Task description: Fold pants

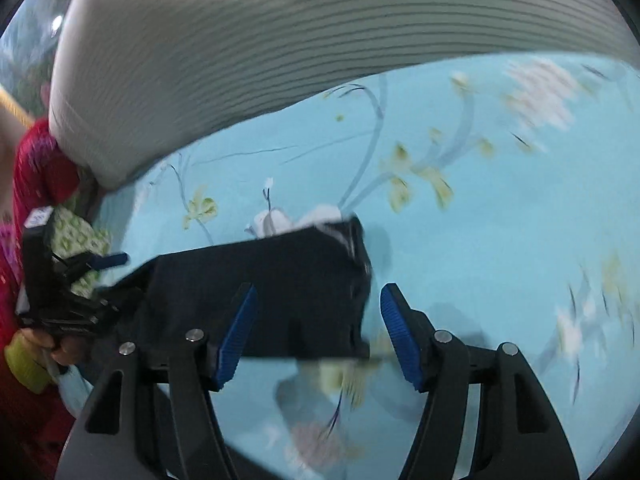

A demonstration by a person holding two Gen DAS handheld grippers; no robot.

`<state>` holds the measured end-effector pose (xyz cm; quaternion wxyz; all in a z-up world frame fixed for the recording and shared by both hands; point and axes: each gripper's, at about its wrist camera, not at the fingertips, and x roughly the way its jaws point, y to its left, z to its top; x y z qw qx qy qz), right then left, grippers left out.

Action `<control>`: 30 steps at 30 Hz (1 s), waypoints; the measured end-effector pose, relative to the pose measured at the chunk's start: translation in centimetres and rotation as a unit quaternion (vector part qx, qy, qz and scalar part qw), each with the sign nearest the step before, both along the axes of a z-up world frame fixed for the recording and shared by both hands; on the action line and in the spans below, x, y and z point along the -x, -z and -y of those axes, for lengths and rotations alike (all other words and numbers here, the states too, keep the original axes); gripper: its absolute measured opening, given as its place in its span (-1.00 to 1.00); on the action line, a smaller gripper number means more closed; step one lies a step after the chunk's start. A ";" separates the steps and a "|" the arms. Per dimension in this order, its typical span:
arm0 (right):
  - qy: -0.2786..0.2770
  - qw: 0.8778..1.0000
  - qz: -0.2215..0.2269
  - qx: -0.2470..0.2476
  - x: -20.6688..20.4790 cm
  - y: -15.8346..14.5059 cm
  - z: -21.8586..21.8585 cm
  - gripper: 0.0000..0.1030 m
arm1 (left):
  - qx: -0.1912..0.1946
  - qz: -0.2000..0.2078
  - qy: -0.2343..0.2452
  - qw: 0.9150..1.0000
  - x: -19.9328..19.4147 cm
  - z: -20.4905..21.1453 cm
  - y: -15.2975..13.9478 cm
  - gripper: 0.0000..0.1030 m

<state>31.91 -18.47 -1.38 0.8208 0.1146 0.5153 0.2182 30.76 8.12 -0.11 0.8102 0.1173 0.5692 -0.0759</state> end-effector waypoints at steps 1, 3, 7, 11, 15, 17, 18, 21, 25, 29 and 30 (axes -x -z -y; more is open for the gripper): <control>-0.012 1.000 0.001 0.011 -0.9 0.3 -0.6 0.27 | -0.012 -0.004 -0.010 1.000 -0.5 -1.1 0.5 0.62; -0.032 0.999 0.003 0.030 -2.1 0.7 -1.4 0.27 | -0.028 -0.007 -0.021 0.999 -1.3 -2.1 1.3 0.62; -0.078 0.995 0.003 0.057 -3.8 1.3 -2.8 0.27 | -0.051 -0.028 -0.028 0.998 -2.6 -2.8 3.2 0.62; -0.117 0.989 0.025 0.083 -4.2 1.2 -3.8 -0.34 | -0.050 -0.046 -0.012 0.998 -3.1 -2.5 4.6 0.19; -0.119 0.990 0.027 0.073 -3.7 0.6 -3.3 -0.83 | 0.003 -0.048 0.022 0.999 -2.2 -2.9 4.2 -0.69; -0.113 0.991 0.038 0.065 -2.5 -0.3 -2.3 -0.84 | 0.004 -0.036 0.036 0.999 -0.9 -3.2 3.4 -0.88; -0.110 0.991 0.040 0.064 -2.0 -0.7 -1.9 -0.84 | 0.012 -0.032 0.041 0.999 -0.2 -3.7 2.8 -0.89; -0.106 0.991 0.054 0.066 -0.1 -2.0 -2.0 -0.85 | 0.030 -0.019 0.053 0.998 2.9 -4.3 0.9 -0.92; -0.097 0.990 0.067 0.074 3.2 -3.7 -1.9 -0.85 | 0.046 0.005 0.068 0.997 7.9 -5.1 -2.5 -0.93; -0.084 0.991 0.074 0.079 6.8 -4.6 -1.7 -0.85 | 0.074 0.021 0.066 0.995 12.6 -4.6 -4.6 -0.93; -0.080 0.991 0.073 0.081 8.0 -4.6 -1.4 -0.85 | 0.081 0.024 0.063 0.994 14.0 -4.2 -5.1 -0.93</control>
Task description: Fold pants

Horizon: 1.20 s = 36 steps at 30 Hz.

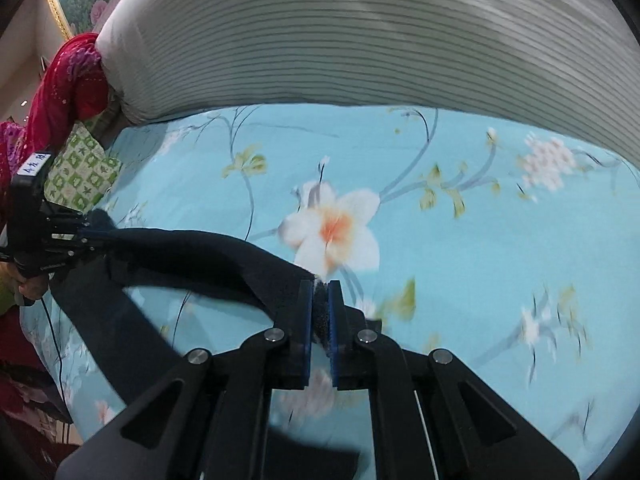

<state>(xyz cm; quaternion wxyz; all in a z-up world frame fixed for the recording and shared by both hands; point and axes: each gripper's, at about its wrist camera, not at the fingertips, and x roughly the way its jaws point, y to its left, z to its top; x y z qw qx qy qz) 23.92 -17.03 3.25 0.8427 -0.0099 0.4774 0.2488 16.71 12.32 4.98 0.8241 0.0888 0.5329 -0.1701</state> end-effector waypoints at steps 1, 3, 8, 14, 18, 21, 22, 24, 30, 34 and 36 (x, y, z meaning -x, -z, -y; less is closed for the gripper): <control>0.003 1.000 -0.002 0.002 0.8 0.1 0.1 -0.85 | 0.007 0.001 -0.003 1.000 1.0 -0.1 0.1 -0.93; 0.007 1.000 -0.008 0.005 3.0 0.3 0.6 -0.86 | 0.017 -0.002 -0.004 1.000 2.2 0.4 0.4 -0.93; 0.017 0.999 -0.021 0.016 7.5 1.0 1.9 -0.86 | 0.030 -0.013 -0.004 0.999 5.6 2.1 1.7 -0.93; 0.021 0.999 -0.030 0.037 11.0 2.0 1.6 -0.86 | 0.042 -0.027 -0.003 0.999 8.8 2.1 2.6 -0.93; 0.024 0.998 -0.036 0.050 12.5 2.3 1.6 -0.86 | 0.046 -0.033 0.007 0.998 10.2 2.5 3.3 -0.93; 0.026 0.997 -0.040 0.068 13.3 2.5 1.6 -0.86 | 0.052 -0.042 0.011 0.998 11.2 3.1 4.1 -0.93; 0.027 0.996 -0.043 0.079 13.4 2.7 1.6 -0.86 | 0.050 -0.042 0.012 0.998 11.4 3.3 4.4 -0.93; 0.029 0.994 -0.043 0.096 13.6 3.1 1.7 -0.86 | 0.041 -0.045 0.013 0.998 11.7 4.1 5.5 -0.93; 0.028 0.987 -0.060 0.149 13.2 5.4 0.8 -0.86 | 0.027 -0.078 -0.009 0.997 11.7 4.8 9.1 -0.81; 0.054 0.986 -0.079 0.136 13.2 5.7 0.9 -0.70 | 0.058 -0.097 -0.043 0.993 12.0 3.3 8.7 -0.32; 0.076 0.986 -0.083 0.121 13.4 4.6 1.3 -0.35 | 0.067 -0.092 -0.065 0.991 12.4 2.1 7.6 -0.05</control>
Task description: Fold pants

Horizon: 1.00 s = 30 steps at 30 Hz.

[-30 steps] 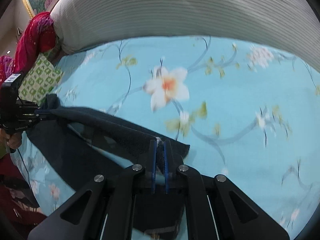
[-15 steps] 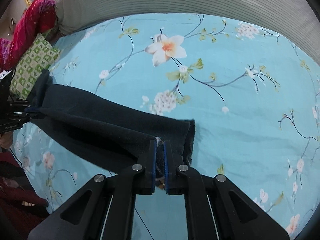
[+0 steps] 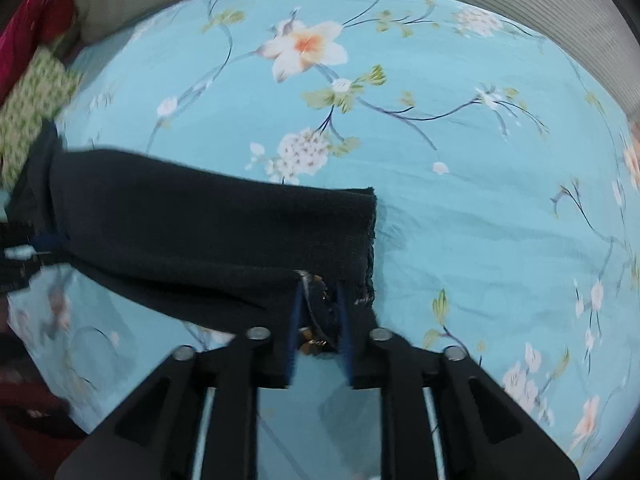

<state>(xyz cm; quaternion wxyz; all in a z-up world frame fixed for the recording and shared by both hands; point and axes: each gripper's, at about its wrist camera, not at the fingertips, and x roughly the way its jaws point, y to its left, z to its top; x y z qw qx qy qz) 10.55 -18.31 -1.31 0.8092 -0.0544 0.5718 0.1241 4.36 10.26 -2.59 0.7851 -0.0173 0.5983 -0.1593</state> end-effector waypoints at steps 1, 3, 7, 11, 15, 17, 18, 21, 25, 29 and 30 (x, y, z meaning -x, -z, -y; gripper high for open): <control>0.011 1.000 0.006 -0.009 0.2 -0.9 0.2 -0.25 | 0.001 0.006 -0.009 1.000 0.2 -0.6 -0.6 0.03; 0.020 0.999 0.023 -0.045 0.6 -2.5 0.3 -0.06 | -0.002 0.017 -0.036 0.999 0.5 -2.3 -1.8 0.06; 0.033 0.990 0.028 -0.133 0.6 -4.4 -0.7 -0.04 | -0.004 0.011 -0.115 0.993 0.0 -6.8 -3.5 0.27; 0.004 0.982 -0.001 -0.186 -0.5 -3.8 -5.0 -0.04 | -0.018 -0.001 -0.193 0.981 -1.7 -11.4 -4.5 0.38; -0.061 0.975 -0.032 -0.213 -0.6 -2.7 -11.6 -0.04 | -0.041 -0.020 -0.262 0.964 -4.1 -15.7 -5.0 0.39; -0.093 0.970 -0.045 -0.221 -0.3 -2.2 -14.6 -0.04 | -0.052 -0.041 -0.283 0.957 -5.5 -17.5 -4.8 0.40; -0.111 0.966 -0.054 -0.225 -0.3 -2.0 -16.5 -0.04 | -0.058 -0.049 -0.301 0.951 -6.6 -18.6 -4.9 0.40; -0.159 0.957 -0.071 -0.231 -0.1 -1.3 -21.0 -0.04 | -0.069 -0.074 -0.328 0.939 -9.0 -20.4 -4.4 0.40; -0.208 0.946 -0.090 -0.231 -0.5 -0.5 -26.0 -0.04 | -0.086 -0.108 -0.338 0.931 -11.8 -21.4 -3.4 0.40; -0.235 0.940 -0.101 -0.227 -0.8 0.4 -29.2 -0.04 | -0.130 -0.136 -0.325 0.927 -14.5 -20.7 -1.9 0.44; -0.240 0.938 -0.105 -0.226 -0.9 0.7 -29.9 -0.04 | -0.143 -0.146 -0.320 0.925 -15.0 -20.4 -1.2 0.44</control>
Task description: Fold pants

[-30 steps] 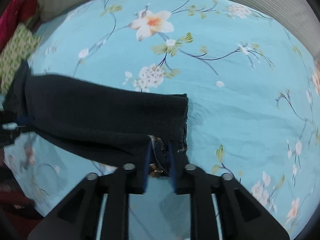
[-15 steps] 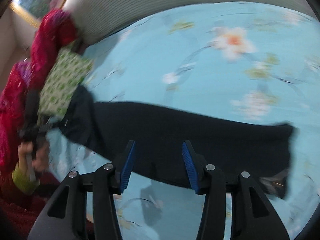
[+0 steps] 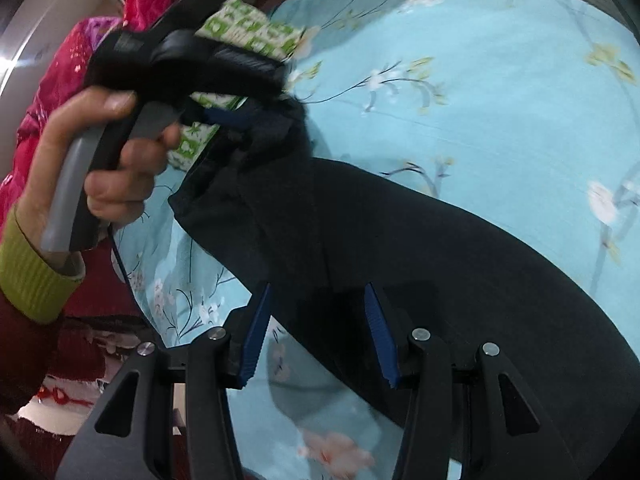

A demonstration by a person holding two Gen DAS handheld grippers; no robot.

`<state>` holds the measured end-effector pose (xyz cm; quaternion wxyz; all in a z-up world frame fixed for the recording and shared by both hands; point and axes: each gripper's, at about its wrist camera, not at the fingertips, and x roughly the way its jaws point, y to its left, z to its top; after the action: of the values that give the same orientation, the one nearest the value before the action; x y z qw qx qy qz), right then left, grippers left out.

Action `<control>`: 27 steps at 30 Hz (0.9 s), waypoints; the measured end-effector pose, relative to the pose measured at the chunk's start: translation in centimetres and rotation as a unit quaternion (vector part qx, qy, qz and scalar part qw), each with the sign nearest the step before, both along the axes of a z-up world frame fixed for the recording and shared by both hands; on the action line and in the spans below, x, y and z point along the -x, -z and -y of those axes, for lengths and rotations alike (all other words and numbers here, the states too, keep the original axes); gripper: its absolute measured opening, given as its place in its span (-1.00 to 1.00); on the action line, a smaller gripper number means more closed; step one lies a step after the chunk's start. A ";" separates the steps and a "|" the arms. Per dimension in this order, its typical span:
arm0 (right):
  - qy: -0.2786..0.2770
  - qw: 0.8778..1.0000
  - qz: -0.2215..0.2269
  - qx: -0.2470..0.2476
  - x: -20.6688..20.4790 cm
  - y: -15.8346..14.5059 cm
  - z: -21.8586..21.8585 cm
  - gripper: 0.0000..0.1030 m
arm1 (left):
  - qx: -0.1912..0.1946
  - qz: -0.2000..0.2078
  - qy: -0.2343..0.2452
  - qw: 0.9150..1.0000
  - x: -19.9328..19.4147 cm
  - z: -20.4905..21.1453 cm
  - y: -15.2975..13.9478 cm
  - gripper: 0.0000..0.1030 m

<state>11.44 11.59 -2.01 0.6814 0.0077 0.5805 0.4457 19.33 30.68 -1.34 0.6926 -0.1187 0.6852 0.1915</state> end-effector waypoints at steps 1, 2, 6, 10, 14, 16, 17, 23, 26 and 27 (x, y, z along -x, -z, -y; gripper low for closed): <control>-0.007 1.000 -0.003 0.003 -0.1 0.4 -0.7 -0.04 | -0.004 -0.011 0.003 1.000 -0.3 0.2 0.6 0.44; -0.012 1.000 -0.004 0.007 0.0 0.7 -1.2 -0.04 | -0.007 -0.015 0.005 1.000 -0.5 0.3 0.9 0.43; -0.033 0.999 -0.003 0.020 0.2 1.9 -2.9 -0.04 | -0.010 -0.019 0.020 1.000 -0.3 0.7 2.0 -0.49; -0.052 0.998 0.022 0.037 0.7 2.1 -4.1 -0.74 | 0.008 0.032 0.004 0.999 2.0 0.6 0.6 -0.86; -0.058 0.996 0.051 0.033 1.0 0.9 -4.0 -0.88 | 0.038 0.114 -0.022 0.993 6.1 -0.3 -2.3 -0.92; -0.064 0.995 0.068 0.030 1.2 -0.1 -3.9 -0.88 | 0.049 0.156 -0.036 0.986 8.7 -0.6 -3.7 -0.92; -0.067 0.995 0.074 0.028 1.4 -0.6 -3.7 -0.88 | 0.054 0.176 -0.046 0.982 10.1 -0.9 -4.3 -0.92; -0.110 0.984 0.133 0.035 3.5 -2.5 -4.3 -0.88 | 0.092 0.247 -0.112 0.958 17.8 -4.0 -4.4 -0.93; -0.141 0.977 0.156 0.047 5.0 -2.6 -5.3 -0.88 | 0.091 0.262 -0.126 0.952 20.3 -4.5 -3.8 -0.93; -0.151 0.973 0.165 0.056 5.5 -2.4 -5.7 -0.88 | 0.094 0.265 -0.133 0.950 21.0 -4.5 -3.4 -0.93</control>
<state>5.94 17.32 0.35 0.6917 -0.1920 0.4786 0.5057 -1.69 35.20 2.05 0.8034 -0.3196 0.4698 0.1779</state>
